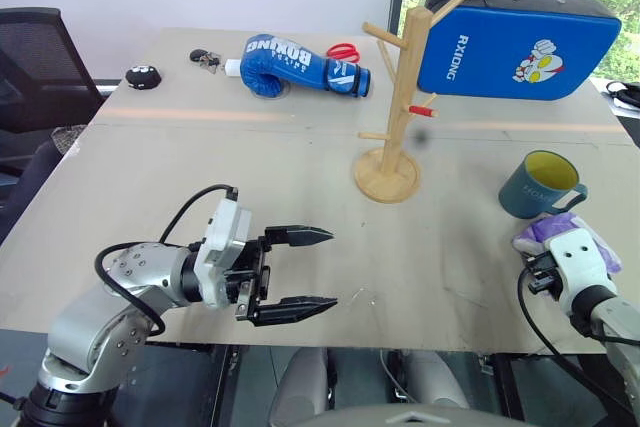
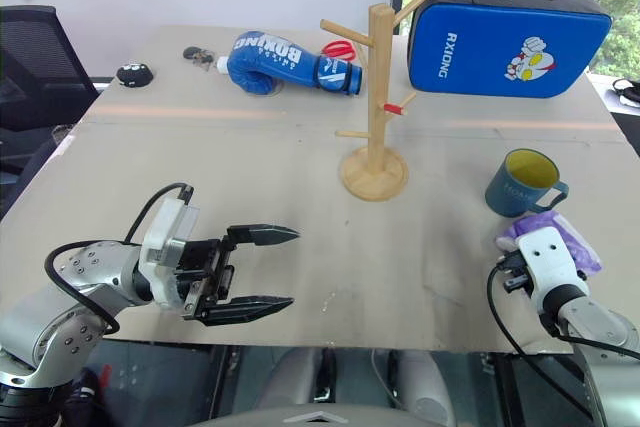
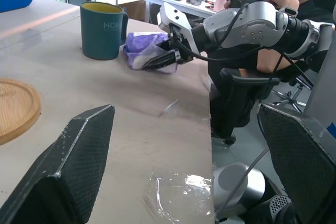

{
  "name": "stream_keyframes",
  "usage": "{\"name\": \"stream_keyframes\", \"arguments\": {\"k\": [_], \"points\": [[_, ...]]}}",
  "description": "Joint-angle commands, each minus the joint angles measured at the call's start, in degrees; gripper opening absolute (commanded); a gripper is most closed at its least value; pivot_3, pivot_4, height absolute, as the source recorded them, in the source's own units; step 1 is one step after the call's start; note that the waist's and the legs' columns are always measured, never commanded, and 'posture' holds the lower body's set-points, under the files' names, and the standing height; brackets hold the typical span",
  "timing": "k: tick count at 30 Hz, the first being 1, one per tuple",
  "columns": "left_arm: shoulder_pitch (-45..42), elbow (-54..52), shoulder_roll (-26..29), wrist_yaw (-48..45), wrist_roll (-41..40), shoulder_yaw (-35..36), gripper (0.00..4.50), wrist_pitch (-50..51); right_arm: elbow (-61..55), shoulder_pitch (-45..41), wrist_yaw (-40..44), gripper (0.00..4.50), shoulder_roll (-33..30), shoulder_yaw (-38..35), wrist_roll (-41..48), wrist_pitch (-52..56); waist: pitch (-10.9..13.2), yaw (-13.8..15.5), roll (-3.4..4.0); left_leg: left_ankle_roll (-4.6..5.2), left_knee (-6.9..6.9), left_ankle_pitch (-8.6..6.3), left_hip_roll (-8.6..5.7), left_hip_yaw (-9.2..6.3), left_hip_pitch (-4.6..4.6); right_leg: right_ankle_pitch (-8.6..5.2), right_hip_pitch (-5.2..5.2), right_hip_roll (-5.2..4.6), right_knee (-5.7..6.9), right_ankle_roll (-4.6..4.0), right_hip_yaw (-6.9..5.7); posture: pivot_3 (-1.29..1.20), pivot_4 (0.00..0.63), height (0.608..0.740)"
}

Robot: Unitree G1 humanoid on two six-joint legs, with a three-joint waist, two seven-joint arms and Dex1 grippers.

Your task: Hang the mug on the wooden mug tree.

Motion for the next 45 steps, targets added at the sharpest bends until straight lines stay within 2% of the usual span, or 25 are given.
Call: {"name": "stream_keyframes", "arguments": {"k": [1,6,10,14,18,20,21,22,25,28,33,36,38,41,44,45], "points": [[-0.95,-2.10,-0.44,0.34,0.36,-0.77,4.50,-1.13,-1.43,2.46,-0.22,0.02,0.28,-3.23,-0.22,1.95,-0.02,0.05,-0.02,0.00,0.00,0.00,0.00,-0.01,0.00,0.00,0.00,0.00,0.00,0.00,0.00,0.00,0.150,0.740],[-3.93,-1.14,-1.69,1.15,0.55,-2.42,4.50,-0.83,1.03,2.34,0.74,0.02,-0.93,-12.07,0.51,-0.82,0.00,0.03,0.00,0.00,0.01,0.00,-0.03,-0.03,-0.02,0.00,0.01,0.00,0.00,0.00,0.00,0.00,0.150,0.740],[-5.18,-0.89,-2.02,1.24,0.74,-3.02,4.50,-0.68,10.29,-3.62,2.87,0.02,-6.44,-15.03,-0.19,-4.40,0.05,-0.71,0.10,0.01,0.01,0.00,-0.04,0.13,0.03,0.01,0.00,0.03,0.00,0.02,0.14,0.00,0.150,0.740],[-6.24,-0.50,-2.19,2.31,0.96,-2.91,4.50,-0.81,29.72,-16.23,6.42,0.02,-12.52,-11.23,-1.10,-12.69,0.07,-1.58,0.12,0.01,0.01,0.00,-0.03,0.11,0.15,0.02,0.04,0.17,0.03,0.01,0.20,0.00,0.150,0.740],[-6.46,-0.85,-2.52,3.43,0.82,-2.69,4.50,-0.89,49.73,-28.84,12.50,0.02,-14.36,-6.26,-0.79,-21.36,0.07,-1.59,0.11,0.01,-0.04,0.00,-0.09,0.08,0.16,0.15,0.05,0.29,0.04,-0.22,0.31,0.00,0.150,0.740],[-6.38,-1.18,-2.72,3.99,0.78,-2.53,4.50,-1.07,59.81,-34.07,14.40,0.81,-15.99,-3.46,-2.85,-26.56,0.11,-1.61,0.16,0.01,-0.06,0.00,-0.09,0.10,0.14,0.17,0.04,0.31,0.03,-0.19,0.34,0.00,0.150,0.740],[-6.28,-1.33,-2.82,4.21,0.77,-2.49,4.50,-1.16,63.47,-35.87,14.72,1.04,-16.62,-2.63,-3.56,-28.51,0.12,-1.55,0.20,0.02,-0.06,0.00,-0.09,0.11,0.11,0.19,0.03,0.29,0.02,-0.17,0.36,0.00,0.150,0.740],[-6.11,-1.54,-2.99,4.55,0.70,-2.42,4.50,-1.24,66.49,-37.38,15.45,1.64,-17.30,-2.05,-3.77,-30.00,0.14,-1.42,0.22,0.02,-0.06,0.00,-0.09,0.11,0.08,0.21,0.02,0.27,0.01,-0.13,0.39,0.00,0.150,0.740],[-5.18,-2.16,-3.32,5.13,0.73,-2.38,4.50,-1.53,70.07,-39.01,16.82,2.97,-19.13,-1.88,-3.54,-33.56,0.15,-1.09,0.26,0.02,-0.06,0.00,-0.09,0.08,-0.03,0.22,-0.01,0.19,-0.03,0.02,0.38,0.00,0.150,0.740],[-3.90,-2.14,-3.51,5.10,1.02,-2.17,4.50,-2.38,62.72,-35.20,18.99,4.46,-20.93,-5.78,0.32,-30.34,0.15,-1.08,0.27,0.02,-0.06,-0.01,-0.08,0.10,-0.07,0.21,-0.02,0.15,-0.07,0.08,0.42,0.00,0.150,0.740],[-3.16,-0.98,-3.74,4.11,1.21,-2.19,4.50,-3.68,33.81,-18.46,25.08,4.46,-21.41,-18.52,11.62,-14.65,0.13,-0.46,0.42,0.05,-0.08,-0.03,-0.03,0.03,-0.02,0.20,0.01,0.16,-0.03,0.11,0.50,0.00,0.150,0.740],[-3.36,0.33,-3.79,3.05,1.50,-2.35,4.50,-4.47,19.86,-11.48,23.15,4.46,-18.73,-24.29,15.42,-7.49,0.13,-0.36,0.41,0.05,-0.08,-0.03,0.00,0.05,0.05,0.13,0.03,0.20,0.00,0.24,0.45,0.00,0.150,0.740],[-3.66,1.36,-3.90,2.31,1.70,-2.37,4.50,-4.97,9.79,-8.85,17.79,4.46,-13.41,-26.57,18.32,-2.48,0.06,-0.32,0.28,0.05,-0.06,-0.03,-0.01,0.07,0.11,0.04,0.07,0.21,0.01,0.25,0.37,0.00,0.150,0.740],[-3.87,2.27,-3.96,1.50,2.04,-2.66,4.50,-5.36,-2.38,-6.97,6.56,4.46,-3.21,-22.37,16.27,0.59,0.04,-0.30,0.25,0.03,0.00,-0.02,0.02,0.04,0.18,-0.03,0.12,0.24,0.07,0.14,0.40,0.00,0.150,0.740],[-4.95,2.75,-4.35,1.18,2.56,-3.82,4.50,-5.41,-5.71,-7.77,-2.73,4.46,4.24,-13.72,9.86,-0.26,0.01,-0.41,0.22,0.03,0.00,-0.01,0.00,0.09,0.17,-0.04,0.08,0.22,0.09,0.13,0.48,0.00,0.150,0.740],[-5.49,2.91,-4.49,1.26,2.64,-4.08,4.50,-5.33,-5.81,-8.18,-4.52,4.23,5.67,-11.73,8.29,-0.61,0.01,-0.37,0.22,0.03,0.00,-0.02,0.00,0.12,0.13,-0.04,0.05,0.21,0.08,0.12,0.50,0.00,0.150,0.740]]}}
